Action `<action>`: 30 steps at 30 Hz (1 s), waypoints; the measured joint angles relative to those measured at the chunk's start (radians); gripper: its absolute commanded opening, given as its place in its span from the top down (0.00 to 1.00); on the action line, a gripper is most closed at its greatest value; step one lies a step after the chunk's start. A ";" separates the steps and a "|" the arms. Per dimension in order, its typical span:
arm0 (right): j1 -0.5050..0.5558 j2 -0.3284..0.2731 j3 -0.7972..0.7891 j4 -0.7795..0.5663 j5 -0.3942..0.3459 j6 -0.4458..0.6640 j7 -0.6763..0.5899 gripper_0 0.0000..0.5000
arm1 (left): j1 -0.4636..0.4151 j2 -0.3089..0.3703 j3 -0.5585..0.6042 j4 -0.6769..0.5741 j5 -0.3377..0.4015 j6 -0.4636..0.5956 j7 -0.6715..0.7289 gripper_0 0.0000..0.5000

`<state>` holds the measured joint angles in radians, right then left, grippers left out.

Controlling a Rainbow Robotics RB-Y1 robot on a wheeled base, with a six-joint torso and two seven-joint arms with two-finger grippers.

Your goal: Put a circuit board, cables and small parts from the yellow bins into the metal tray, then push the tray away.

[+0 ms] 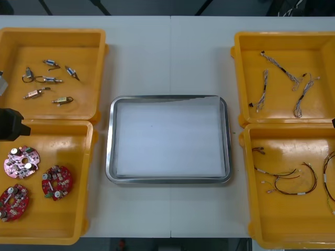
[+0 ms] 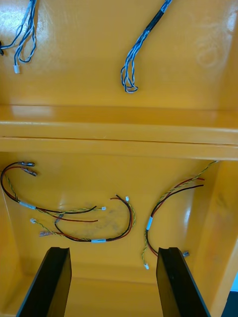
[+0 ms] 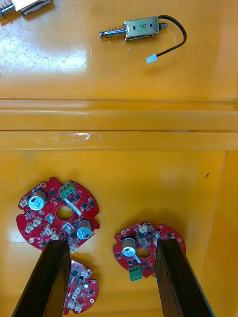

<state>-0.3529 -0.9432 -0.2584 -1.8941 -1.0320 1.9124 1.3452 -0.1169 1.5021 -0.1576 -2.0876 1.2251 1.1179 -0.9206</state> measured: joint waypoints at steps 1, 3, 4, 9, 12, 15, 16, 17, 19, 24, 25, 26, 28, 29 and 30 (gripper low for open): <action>0.000 0.000 0.000 0.000 0.000 0.000 0.000 0.00 | 0.000 0.000 0.000 0.000 0.000 0.000 0.000 0.00; 0.000 0.000 0.000 0.000 0.000 0.000 0.000 0.00 | 0.000 0.000 0.000 0.000 0.000 0.000 0.000 0.00; 0.000 0.000 0.000 0.000 0.000 0.000 0.000 0.00 | 0.000 0.000 0.000 0.000 0.000 0.000 0.000 0.00; 0.000 0.000 0.000 0.000 0.000 0.000 0.000 0.00 | 0.000 0.000 0.000 0.000 0.000 0.000 0.000 0.00; 0.000 0.000 0.000 0.000 0.000 0.000 0.000 0.00 | 0.000 0.000 0.000 0.000 0.000 0.000 0.000 0.00; 0.000 0.000 0.000 0.000 0.000 0.000 0.000 0.00 | 0.000 0.000 0.000 0.000 0.000 0.000 0.000 0.00; 0.000 0.000 0.000 0.000 0.000 0.000 0.000 0.00 | 0.000 0.000 0.000 0.000 0.000 0.000 0.000 0.00; 0.000 0.000 0.000 0.000 0.000 0.000 0.000 0.00 | 0.000 0.000 0.000 0.000 0.000 0.000 0.000 0.00; 0.000 0.000 0.000 0.000 0.000 0.000 0.000 0.00 | 0.000 0.000 0.000 0.000 0.000 0.000 0.000 0.00; 0.000 0.000 0.000 0.000 0.000 0.000 0.000 0.00 | 0.000 0.000 0.000 0.000 0.000 0.000 0.000 0.00; 0.000 0.000 0.000 0.000 0.000 0.000 0.000 0.00 | 0.000 0.000 0.000 0.000 0.000 0.000 0.000 0.00; 0.000 0.000 0.000 0.000 0.000 0.000 0.000 0.00 | 0.000 0.000 0.000 0.000 0.000 0.000 0.000 0.00; 0.000 0.000 0.000 0.000 0.000 0.000 0.000 0.00 | 0.000 0.000 0.000 0.000 0.000 0.000 0.000 0.00; 0.000 0.000 0.000 0.000 0.000 0.000 0.000 0.00 | 0.000 0.000 0.000 0.000 0.000 0.000 0.000 0.00; 0.000 0.000 0.000 0.000 0.000 0.000 0.000 0.00 | 0.000 0.000 0.000 0.000 0.000 0.000 0.000 0.00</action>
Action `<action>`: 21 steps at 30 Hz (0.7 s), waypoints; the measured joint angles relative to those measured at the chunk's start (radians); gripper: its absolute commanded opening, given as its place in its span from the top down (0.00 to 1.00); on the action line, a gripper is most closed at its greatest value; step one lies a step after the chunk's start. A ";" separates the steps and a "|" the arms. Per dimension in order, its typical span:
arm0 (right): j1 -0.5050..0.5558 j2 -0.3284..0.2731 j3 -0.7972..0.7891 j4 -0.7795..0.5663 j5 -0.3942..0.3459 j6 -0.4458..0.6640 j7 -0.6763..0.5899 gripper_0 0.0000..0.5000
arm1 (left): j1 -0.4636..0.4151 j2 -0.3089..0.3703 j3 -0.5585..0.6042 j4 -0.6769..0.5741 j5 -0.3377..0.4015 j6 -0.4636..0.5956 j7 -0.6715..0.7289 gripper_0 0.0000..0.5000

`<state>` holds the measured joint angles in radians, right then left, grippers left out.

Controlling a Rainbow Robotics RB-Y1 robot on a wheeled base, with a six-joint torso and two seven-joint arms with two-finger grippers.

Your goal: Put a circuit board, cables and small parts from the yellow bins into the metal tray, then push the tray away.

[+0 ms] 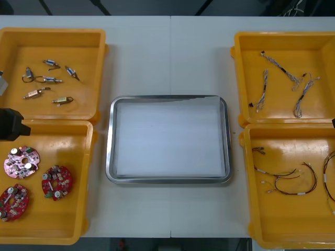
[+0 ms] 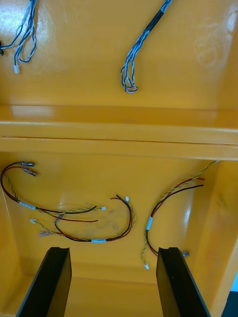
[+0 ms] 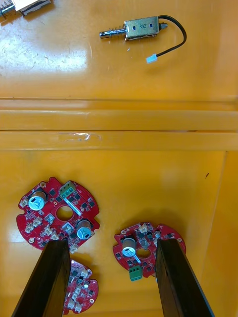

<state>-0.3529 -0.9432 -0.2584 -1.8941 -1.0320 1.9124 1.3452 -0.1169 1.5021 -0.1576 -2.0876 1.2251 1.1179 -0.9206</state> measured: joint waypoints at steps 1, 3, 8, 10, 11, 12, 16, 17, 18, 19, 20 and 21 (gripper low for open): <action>0.000 0.000 0.000 0.000 0.000 0.000 0.000 0.00 | 0.000 0.000 0.000 0.000 0.000 0.000 0.000 0.00; 0.000 0.000 0.000 0.000 0.000 0.000 0.000 0.00 | 0.000 0.000 0.000 0.000 0.000 0.000 0.000 0.00; 0.000 0.000 0.000 0.000 0.000 0.000 0.000 0.00 | 0.000 0.000 0.000 0.000 0.000 0.000 0.000 0.00; 0.000 0.000 0.000 0.000 0.000 0.000 0.000 0.00 | 0.000 0.000 0.000 0.000 0.000 0.000 0.000 0.00; 0.000 0.000 0.000 0.000 0.000 0.000 0.000 0.00 | 0.000 0.000 0.000 0.000 0.000 0.000 0.000 0.00; 0.000 0.000 0.000 0.000 0.000 0.000 0.000 0.00 | 0.000 0.000 0.000 0.000 0.000 0.000 0.000 0.00; 0.000 0.000 0.000 0.000 0.000 0.000 0.000 0.00 | 0.000 0.000 0.000 0.000 0.000 0.000 0.000 0.00; 0.000 0.000 0.000 0.000 0.000 0.000 0.000 0.00 | 0.000 0.000 0.000 0.000 0.000 0.000 0.000 0.00; 0.000 0.000 0.000 0.000 0.000 0.000 0.000 0.00 | 0.000 0.000 0.000 0.000 0.000 0.000 0.000 0.00; 0.000 0.000 0.000 0.000 0.000 0.000 0.000 0.00 | 0.000 0.000 0.000 0.000 0.000 0.000 0.000 0.00; 0.000 0.000 0.000 0.000 0.000 0.000 0.000 0.00 | 0.000 0.000 0.000 0.000 0.000 0.000 0.000 0.00; 0.000 0.000 0.000 0.000 0.000 0.000 0.000 0.00 | 0.000 0.000 0.000 0.000 0.000 0.000 0.000 0.00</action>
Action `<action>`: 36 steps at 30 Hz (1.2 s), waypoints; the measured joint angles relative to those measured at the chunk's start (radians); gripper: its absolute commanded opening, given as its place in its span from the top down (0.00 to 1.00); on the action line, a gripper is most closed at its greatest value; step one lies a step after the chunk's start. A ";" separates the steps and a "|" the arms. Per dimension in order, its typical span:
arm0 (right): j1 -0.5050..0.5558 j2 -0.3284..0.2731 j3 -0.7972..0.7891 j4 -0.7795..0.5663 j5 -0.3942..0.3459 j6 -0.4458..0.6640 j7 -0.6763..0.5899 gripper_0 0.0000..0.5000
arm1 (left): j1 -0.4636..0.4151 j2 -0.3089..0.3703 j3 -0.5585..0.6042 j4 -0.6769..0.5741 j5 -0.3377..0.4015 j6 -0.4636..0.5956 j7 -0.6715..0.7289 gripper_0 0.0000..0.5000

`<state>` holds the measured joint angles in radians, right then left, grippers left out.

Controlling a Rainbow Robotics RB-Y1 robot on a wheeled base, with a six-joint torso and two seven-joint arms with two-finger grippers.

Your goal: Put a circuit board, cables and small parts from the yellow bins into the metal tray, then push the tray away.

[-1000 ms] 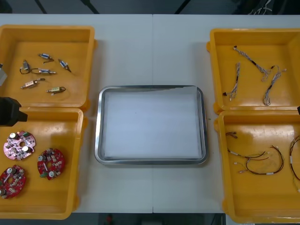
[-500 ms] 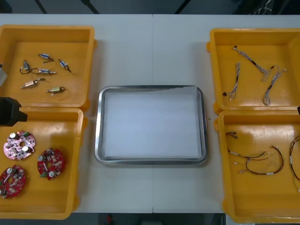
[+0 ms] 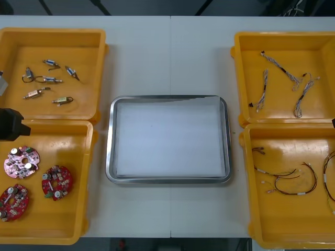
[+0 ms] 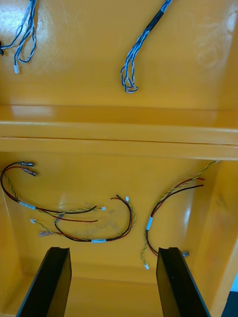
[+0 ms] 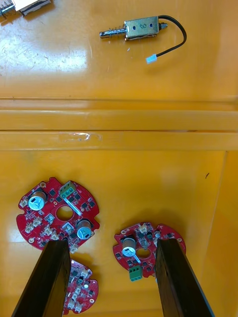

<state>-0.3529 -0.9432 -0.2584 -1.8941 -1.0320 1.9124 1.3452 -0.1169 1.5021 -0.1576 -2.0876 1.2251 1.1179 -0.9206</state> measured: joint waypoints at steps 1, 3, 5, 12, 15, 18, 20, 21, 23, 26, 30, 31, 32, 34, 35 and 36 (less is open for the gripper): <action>0.000 0.000 0.000 0.000 0.000 0.000 0.000 0.00 | 0.000 0.000 0.000 0.000 0.000 0.000 0.000 0.00; 0.000 0.000 0.000 0.000 0.000 0.000 0.000 0.00 | 0.000 0.000 0.000 0.000 0.000 0.000 0.000 0.00; 0.000 0.000 0.000 0.000 0.000 0.000 0.000 0.00 | 0.000 0.000 0.000 0.000 0.000 0.000 0.000 0.00; 0.000 0.000 0.000 0.000 0.000 0.000 0.000 0.00 | 0.000 0.000 0.000 0.000 0.000 0.000 0.000 0.00; 0.000 0.000 0.000 0.000 0.000 0.000 0.000 0.00 | 0.000 0.000 0.000 0.000 0.000 0.000 0.000 0.00; 0.000 0.000 0.000 0.000 0.000 0.000 0.000 0.00 | 0.000 0.000 0.000 0.000 0.000 0.000 0.000 0.00; 0.000 0.000 0.000 0.000 0.000 0.000 0.000 0.00 | 0.000 0.000 0.000 0.000 0.000 0.000 0.000 0.00; 0.000 0.000 0.000 0.000 0.000 0.000 0.000 0.00 | 0.000 0.000 0.000 0.000 0.000 0.000 0.000 0.00; 0.000 0.000 0.000 0.000 0.000 0.000 0.000 0.00 | 0.000 0.000 0.000 0.000 0.000 0.000 0.000 0.00; 0.000 0.000 0.000 0.000 0.000 0.000 0.000 0.00 | 0.000 0.000 0.000 0.000 0.000 0.000 0.000 0.00; 0.000 0.000 0.000 0.000 0.000 0.000 0.000 0.00 | 0.000 0.000 0.000 0.000 0.000 0.000 0.000 0.00; 0.000 0.000 0.000 0.000 0.000 0.000 0.000 0.00 | 0.000 0.000 0.000 0.000 0.000 0.000 0.000 0.00; 0.000 0.000 0.000 0.000 0.000 0.000 0.000 0.00 | 0.000 0.000 0.000 0.000 0.000 0.000 0.000 0.00; 0.000 0.000 0.000 0.000 0.000 0.000 0.000 0.00 | 0.000 0.000 0.000 0.000 0.000 0.000 0.000 0.00; 0.000 0.000 0.000 0.000 0.000 0.000 0.000 0.00 | 0.000 0.000 0.000 0.000 0.000 0.000 0.000 0.00; 0.000 0.000 0.000 0.000 0.000 0.000 0.000 0.00 | 0.000 0.000 0.000 0.000 0.000 0.000 0.000 0.00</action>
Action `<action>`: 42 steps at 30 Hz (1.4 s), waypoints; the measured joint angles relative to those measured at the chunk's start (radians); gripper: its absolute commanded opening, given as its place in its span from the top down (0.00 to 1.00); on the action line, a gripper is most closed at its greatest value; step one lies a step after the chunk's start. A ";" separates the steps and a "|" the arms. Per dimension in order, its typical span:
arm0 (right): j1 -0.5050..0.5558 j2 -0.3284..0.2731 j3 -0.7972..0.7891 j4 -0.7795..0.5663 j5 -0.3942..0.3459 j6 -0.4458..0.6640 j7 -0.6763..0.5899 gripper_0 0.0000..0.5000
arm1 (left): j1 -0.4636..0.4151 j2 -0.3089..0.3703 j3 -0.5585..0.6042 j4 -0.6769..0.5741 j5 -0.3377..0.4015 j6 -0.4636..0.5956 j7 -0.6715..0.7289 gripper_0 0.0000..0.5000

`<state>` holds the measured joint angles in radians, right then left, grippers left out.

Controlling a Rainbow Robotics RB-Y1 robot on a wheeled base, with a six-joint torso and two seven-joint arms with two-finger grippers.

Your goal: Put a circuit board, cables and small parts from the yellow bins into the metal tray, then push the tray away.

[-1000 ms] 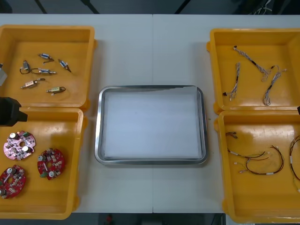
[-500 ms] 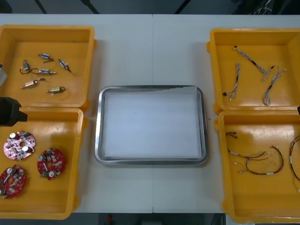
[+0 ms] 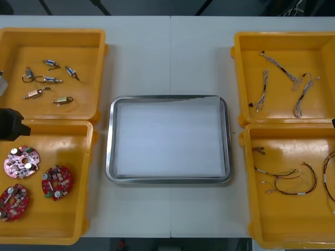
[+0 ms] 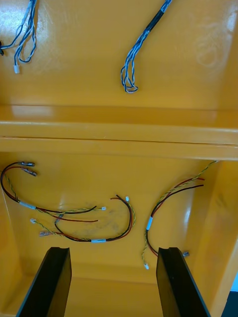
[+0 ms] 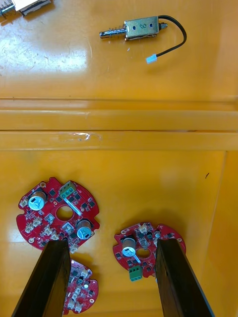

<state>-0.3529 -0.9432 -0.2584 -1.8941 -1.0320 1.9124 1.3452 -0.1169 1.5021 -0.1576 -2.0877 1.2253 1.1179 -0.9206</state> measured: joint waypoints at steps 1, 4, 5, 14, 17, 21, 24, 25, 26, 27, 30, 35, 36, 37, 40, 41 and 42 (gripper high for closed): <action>0.000 0.000 0.000 0.000 0.000 0.000 0.000 0.00 | 0.000 0.000 0.000 0.000 0.000 0.000 0.000 0.00; 0.005 0.000 0.004 0.000 0.000 0.001 0.000 0.00 | 0.000 0.001 0.000 0.000 0.004 -0.009 0.000 0.00; 0.009 0.000 0.010 0.001 0.000 0.002 0.000 0.00 | 0.000 0.001 0.000 0.000 0.006 -0.012 0.000 0.00; 0.033 0.000 0.017 0.001 0.014 0.003 0.000 0.00 | 0.000 0.014 0.000 0.020 0.063 -0.017 0.000 0.00; 0.063 -0.004 0.017 0.000 0.026 0.002 0.000 0.00 | 0.001 0.019 0.000 0.027 0.065 -0.017 0.000 0.00; 0.125 -0.016 0.017 0.000 0.031 -0.052 0.000 0.00 | 0.001 0.025 0.000 0.032 0.065 -0.017 0.000 0.00; 0.174 -0.021 0.017 0.000 0.031 -0.100 0.000 0.00 | 0.001 0.029 0.000 0.040 0.066 -0.015 0.000 0.00; 0.189 -0.021 0.017 0.000 0.032 -0.121 0.000 0.00 | 0.002 0.030 0.000 0.044 0.066 -0.013 0.000 0.00; 0.203 -0.021 0.017 0.000 0.032 -0.138 0.000 0.00 | 0.004 0.031 0.000 0.047 0.067 -0.011 0.000 0.00; 0.218 -0.021 0.017 0.000 0.032 -0.155 0.000 0.00 | 0.009 0.033 0.000 0.049 0.067 -0.011 0.000 0.00; 0.259 -0.021 0.017 0.000 0.032 -0.209 0.000 0.00 | 0.028 0.041 0.000 0.055 0.067 -0.011 0.000 0.00; 0.323 -0.022 0.017 0.000 0.035 -0.296 0.000 0.00 | 0.079 0.065 0.000 0.063 0.068 -0.011 0.000 0.00; 0.334 -0.022 0.017 0.000 0.039 -0.309 0.000 0.00 | 0.089 0.069 0.000 0.066 0.068 -0.012 0.000 0.00; 0.343 -0.022 0.018 0.000 0.046 -0.321 0.000 0.00 | 0.100 0.071 0.000 0.070 0.068 -0.014 0.000 0.00; 0.364 -0.022 0.027 0.000 0.075 -0.352 0.000 0.00 | 0.132 0.076 0.000 0.081 0.068 -0.032 0.000 0.00; 0.368 -0.022 0.036 0.000 0.084 -0.364 0.000 0.00 | 0.144 0.076 0.000 0.084 0.069 -0.041 0.000 0.00; 0.372 -0.022 0.046 0.000 0.094 -0.379 0.000 0.00 | 0.155 0.077 0.000 0.087 0.069 -0.050 0.000 0.00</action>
<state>0.0188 -0.9650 -0.2127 -1.8936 -0.9385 1.5336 1.3454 0.0380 1.5787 -0.1576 -2.0007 1.2939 1.0679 -0.9207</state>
